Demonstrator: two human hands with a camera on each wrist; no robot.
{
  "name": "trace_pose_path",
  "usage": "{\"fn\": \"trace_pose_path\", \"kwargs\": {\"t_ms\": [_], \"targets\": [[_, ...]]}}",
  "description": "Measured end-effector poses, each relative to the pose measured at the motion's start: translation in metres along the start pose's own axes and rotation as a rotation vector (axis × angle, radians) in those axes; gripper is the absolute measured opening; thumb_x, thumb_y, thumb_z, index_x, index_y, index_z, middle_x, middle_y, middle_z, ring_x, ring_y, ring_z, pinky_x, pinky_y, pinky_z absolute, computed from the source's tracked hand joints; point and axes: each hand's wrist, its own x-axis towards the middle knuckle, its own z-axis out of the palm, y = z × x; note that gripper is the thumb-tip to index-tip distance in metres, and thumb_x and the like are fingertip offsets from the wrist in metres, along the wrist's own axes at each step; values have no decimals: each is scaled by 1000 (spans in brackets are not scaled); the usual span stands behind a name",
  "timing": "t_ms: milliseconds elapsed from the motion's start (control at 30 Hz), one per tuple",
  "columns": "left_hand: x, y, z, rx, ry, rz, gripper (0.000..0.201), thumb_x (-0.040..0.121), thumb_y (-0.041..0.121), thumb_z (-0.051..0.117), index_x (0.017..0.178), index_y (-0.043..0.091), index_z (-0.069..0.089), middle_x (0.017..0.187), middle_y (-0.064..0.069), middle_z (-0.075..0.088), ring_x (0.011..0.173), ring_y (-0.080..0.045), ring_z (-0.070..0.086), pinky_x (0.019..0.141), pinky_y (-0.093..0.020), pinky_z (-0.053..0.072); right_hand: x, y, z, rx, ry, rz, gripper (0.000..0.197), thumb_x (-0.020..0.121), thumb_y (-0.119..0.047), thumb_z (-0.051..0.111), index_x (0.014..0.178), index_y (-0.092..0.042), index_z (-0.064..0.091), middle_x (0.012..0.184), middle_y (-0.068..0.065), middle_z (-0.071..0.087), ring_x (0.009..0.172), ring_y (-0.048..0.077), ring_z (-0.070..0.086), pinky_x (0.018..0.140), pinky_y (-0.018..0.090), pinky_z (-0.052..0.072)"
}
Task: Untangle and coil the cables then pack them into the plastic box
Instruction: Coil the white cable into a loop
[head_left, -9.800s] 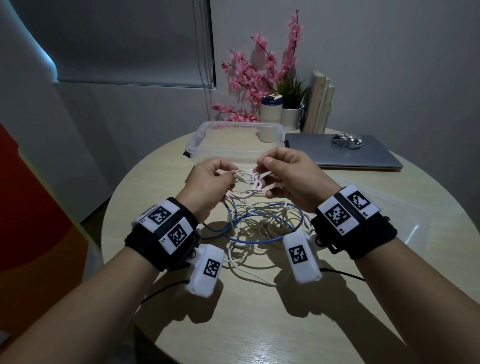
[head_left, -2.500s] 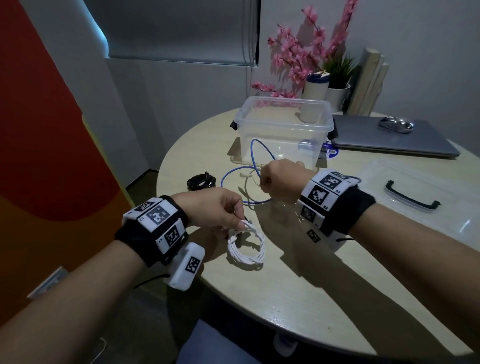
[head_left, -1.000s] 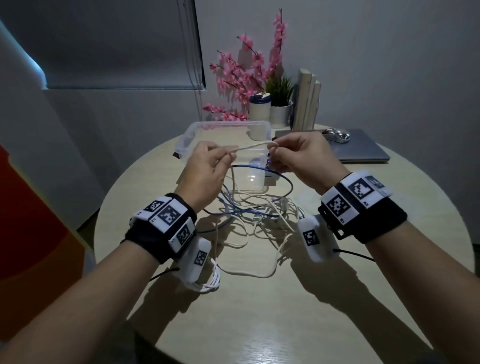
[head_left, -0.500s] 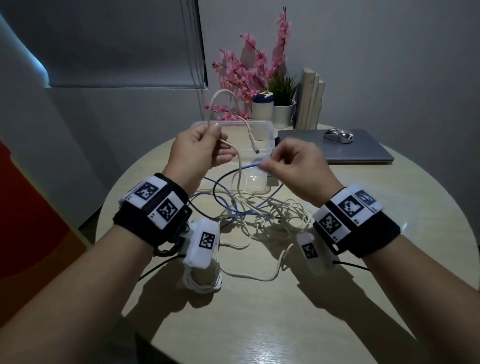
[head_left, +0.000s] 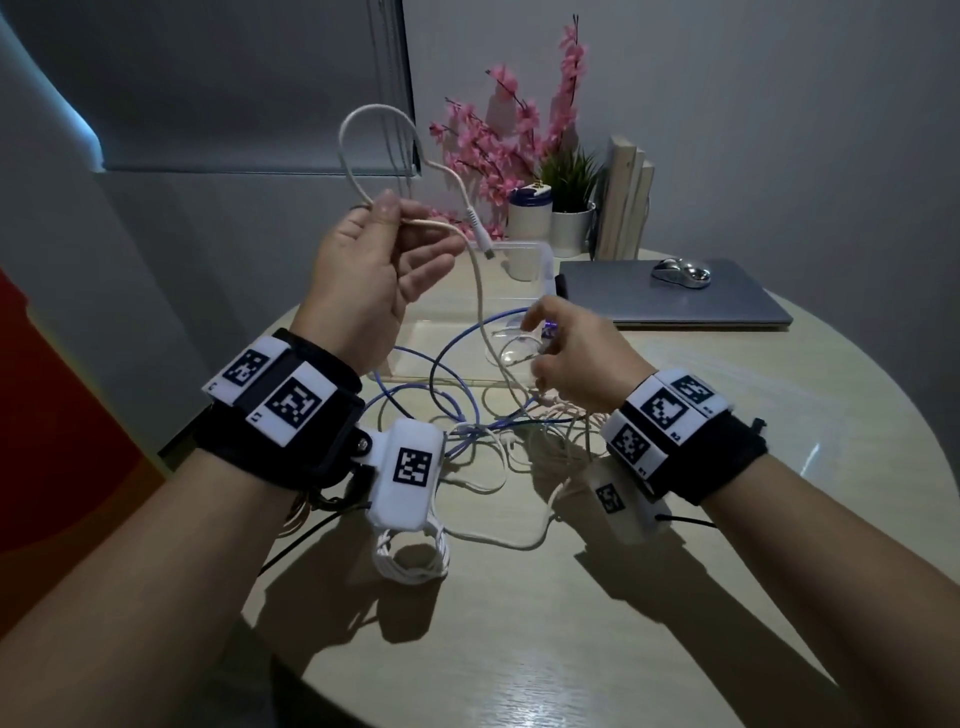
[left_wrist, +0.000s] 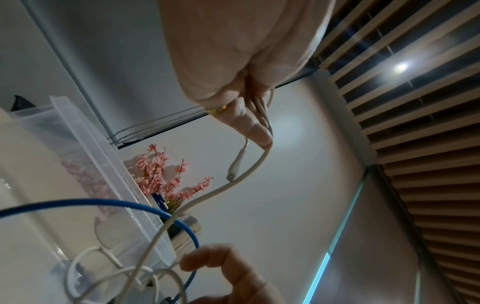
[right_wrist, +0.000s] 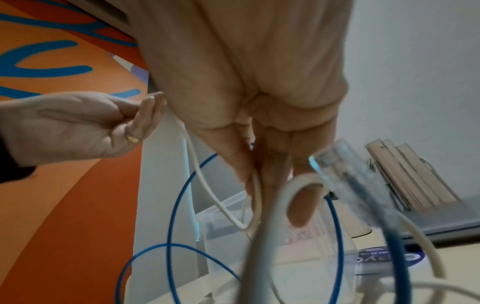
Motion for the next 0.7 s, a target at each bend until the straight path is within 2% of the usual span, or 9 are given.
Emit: {"fn": "trace_pose_path", "kwargs": {"t_ms": [33, 100, 167, 233, 367, 500, 567, 600, 700], "targets": [[1, -1, -1, 9, 25, -6, 32, 104, 22, 33, 85, 8, 53, 63, -6, 69, 61, -14, 69, 55, -18, 56, 1, 2, -2, 32, 17, 15, 38, 85, 2, 52, 105, -30, 58, 94, 3, 63, 78, 21, 65, 67, 35, 55], [2, -4, -3, 11, 56, -23, 31, 105, 22, 31, 86, 9, 51, 62, -6, 69, 60, -14, 70, 53, -18, 55, 3, 5, -3, 44, -16, 27, 48, 86, 7, 46, 110, -31, 64, 93, -2, 60, 82, 16, 61, 72, 31, 53], [3, -7, -5, 3, 72, -26, 29, 105, 19, 29, 87, 8, 49, 63, -7, 69, 62, -15, 70, 54, -18, 56, 4, 5, -4, -63, -95, 20, 46, 87, 6, 41, 114, -21, 67, 101, 0, 62, 89, 15, 57, 76, 24, 45], [6, -9, -9, -13, 108, -21, 28, 105, 18, 29, 88, 7, 49, 68, -10, 70, 65, -17, 71, 56, -20, 56, 3, 4, -4, -126, -136, 30, 41, 87, 1, 41, 113, -15, 67, 115, 4, 65, 99, 16, 58, 81, 22, 42], [15, -13, -24, 27, 250, -3, 27, 104, 15, 31, 88, 7, 51, 85, -17, 67, 75, -21, 72, 61, -21, 56, 3, 5, -8, -50, -210, 79, 44, 85, -8, 48, 128, -14, 56, 129, 4, 58, 119, 18, 52, 103, 29, 40], [19, -24, -35, 154, 335, -47, 23, 104, 13, 33, 92, 7, 52, 103, -18, 63, 90, -20, 69, 74, -22, 58, 2, 9, -11, -10, -233, 18, 50, 88, 1, 50, 135, -16, 49, 132, 0, 56, 123, 15, 51, 103, 27, 41], [19, -29, -39, 227, 341, -98, 19, 104, 14, 35, 101, 6, 52, 110, -18, 60, 100, -22, 66, 81, -24, 56, 3, 11, -11, 7, -186, -22, 44, 90, -2, 53, 132, -14, 53, 128, 1, 60, 119, 14, 55, 104, 29, 41], [20, -32, -41, 271, 337, -131, 16, 103, 14, 37, 105, 6, 51, 111, -16, 60, 104, -22, 64, 86, -26, 55, 3, 11, -11, 35, -161, -27, 37, 92, -6, 54, 129, -12, 56, 122, 3, 64, 113, 16, 60, 102, 32, 45], [22, -42, -51, 414, 272, -253, 19, 100, 19, 44, 114, 8, 51, 110, -11, 61, 105, -19, 60, 97, -33, 50, 2, 8, -15, 127, -79, -42, 21, 96, -19, 52, 106, -10, 68, 86, 3, 71, 79, 18, 68, 82, 36, 55]]}}
